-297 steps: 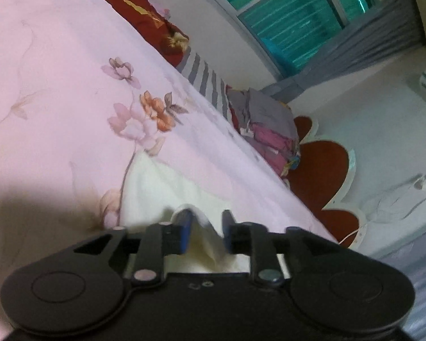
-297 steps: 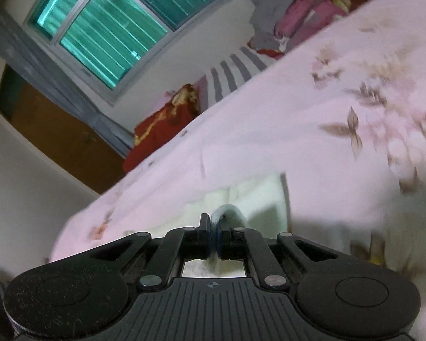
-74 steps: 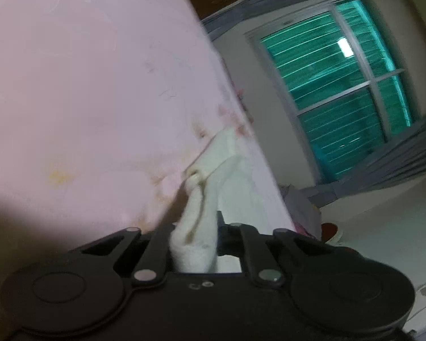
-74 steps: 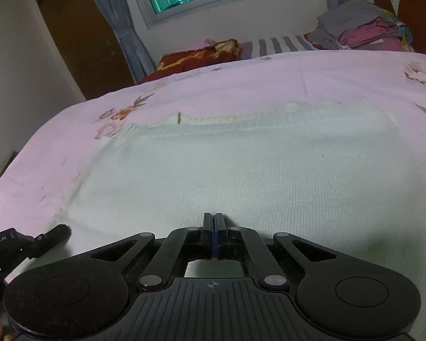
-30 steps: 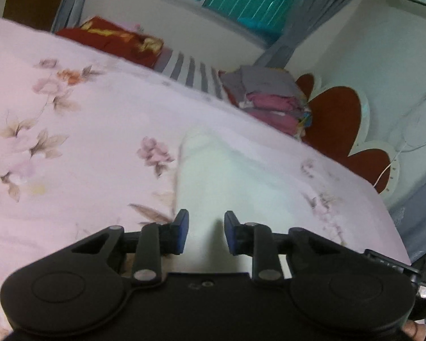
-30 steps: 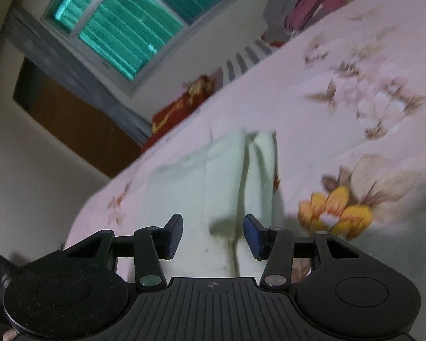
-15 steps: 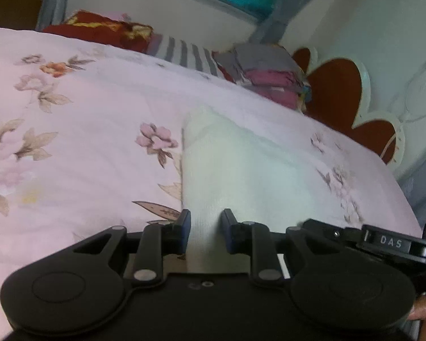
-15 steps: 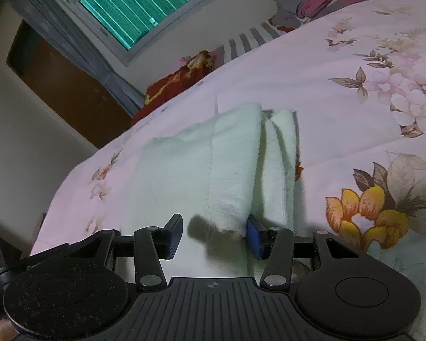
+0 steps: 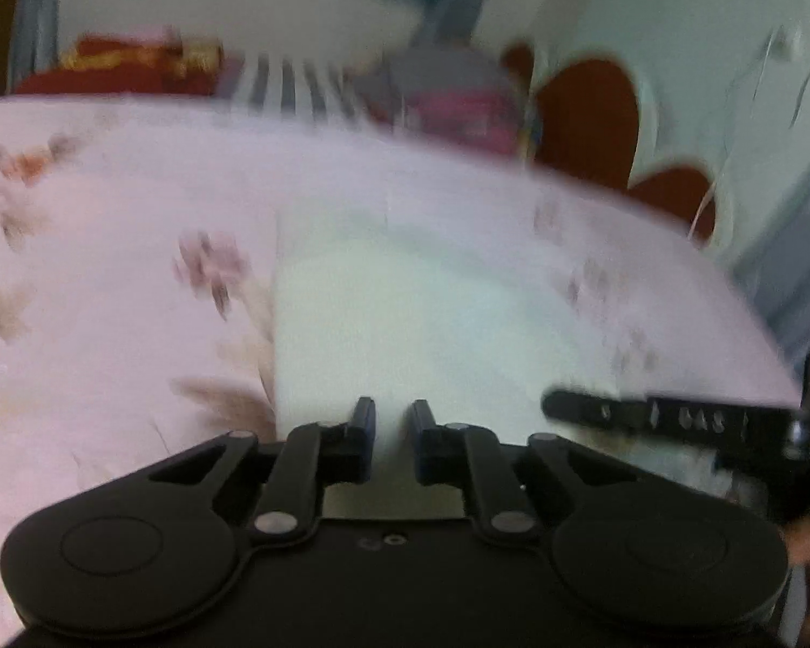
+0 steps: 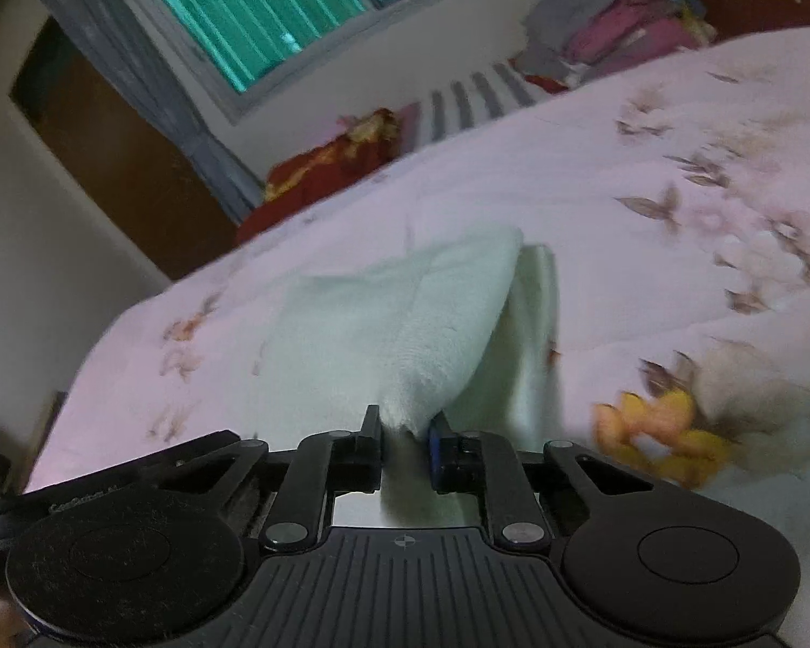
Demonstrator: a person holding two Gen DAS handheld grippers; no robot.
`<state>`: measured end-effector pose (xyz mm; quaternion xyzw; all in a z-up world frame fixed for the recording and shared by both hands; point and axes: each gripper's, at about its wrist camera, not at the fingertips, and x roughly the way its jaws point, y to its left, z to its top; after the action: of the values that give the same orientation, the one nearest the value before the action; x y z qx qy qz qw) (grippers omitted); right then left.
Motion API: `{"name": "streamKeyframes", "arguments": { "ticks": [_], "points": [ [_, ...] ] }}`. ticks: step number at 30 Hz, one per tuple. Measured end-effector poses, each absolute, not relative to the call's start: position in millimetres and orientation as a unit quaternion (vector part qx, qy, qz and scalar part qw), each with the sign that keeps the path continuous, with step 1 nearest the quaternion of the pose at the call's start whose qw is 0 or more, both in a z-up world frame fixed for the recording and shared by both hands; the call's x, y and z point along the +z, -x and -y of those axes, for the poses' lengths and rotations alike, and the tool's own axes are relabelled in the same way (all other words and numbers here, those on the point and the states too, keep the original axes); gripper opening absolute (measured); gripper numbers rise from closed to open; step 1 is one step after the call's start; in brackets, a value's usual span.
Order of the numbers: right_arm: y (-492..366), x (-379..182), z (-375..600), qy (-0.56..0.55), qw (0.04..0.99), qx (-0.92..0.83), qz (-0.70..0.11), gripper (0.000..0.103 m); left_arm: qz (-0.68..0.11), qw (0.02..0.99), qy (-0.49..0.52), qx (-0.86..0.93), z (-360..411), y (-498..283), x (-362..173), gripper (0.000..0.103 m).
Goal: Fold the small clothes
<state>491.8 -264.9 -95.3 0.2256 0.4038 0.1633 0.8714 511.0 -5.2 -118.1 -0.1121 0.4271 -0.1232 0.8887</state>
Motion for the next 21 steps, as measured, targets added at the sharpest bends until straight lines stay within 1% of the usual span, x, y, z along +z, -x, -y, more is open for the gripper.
{"name": "streamKeyframes", "arguments": {
  "ticks": [1,3,6,7,8,9,10,11,13,16,19,21],
  "points": [
    [-495.1,-103.4,265.3,-0.219,0.868,0.154,-0.418,0.015,-0.437,0.885,0.103,-0.121,9.9,-512.6,-125.9,0.013],
    [-501.3,-118.0,266.7,-0.226,0.859,0.151,-0.434,0.015,-0.434,0.885,0.115,-0.121,7.9,-511.9,-127.8,0.013],
    [-501.1,-115.1,269.2,-0.225,0.859,0.156,-0.432,0.015,-0.433,0.882,0.128,-0.138,-0.7,-512.3,-121.8,0.014],
    [-500.4,-115.0,270.0,-0.223,0.859,0.158,-0.434,0.015,-0.425,0.884,0.133,-0.143,-4.9,-513.4,-116.7,0.017],
    [-499.5,-112.5,270.6,-0.216,0.859,0.162,-0.434,0.016,-0.414,0.889,0.132,-0.142,-7.9,-515.0,-111.9,0.017],
    [-497.6,-107.1,272.3,-0.209,0.863,0.161,-0.431,0.027,-0.401,0.896,0.127,-0.14,-11.6,-520.0,-107.1,0.017],
    [-495.0,-98.5,273.2,-0.203,0.872,0.15,-0.42,0.034,-0.394,0.9,0.127,-0.136,-14.3,-526.9,-103.7,0.017],
    [-492.5,-87.9,273.7,-0.19,0.888,0.137,-0.396,0.042,-0.388,0.903,0.129,-0.133,-16.9,-535.6,-100.9,0.019],
    [-500.3,-73.5,268.2,-0.164,0.904,0.139,-0.37,0.042,-0.376,0.909,0.13,-0.128,-18.9,-557.6,-98.2,0.02],
    [-531.3,-68.3,247.5,-0.131,0.909,0.145,-0.368,0.042,-0.378,0.908,0.125,-0.13,-13.0,-590.7,-105.1,0.019],
    [-565.2,-80.9,223.6,-0.093,0.906,0.154,-0.383,0.042,-0.377,0.908,0.118,-0.141,-4.7,-609.0,-118.2,0.02],
    [-578.5,-99.1,215.7,-0.044,0.903,0.15,-0.4,0.042,-0.397,0.899,0.117,-0.146,-1.2,-614.8,-135.6,0.019]
  ]
}}
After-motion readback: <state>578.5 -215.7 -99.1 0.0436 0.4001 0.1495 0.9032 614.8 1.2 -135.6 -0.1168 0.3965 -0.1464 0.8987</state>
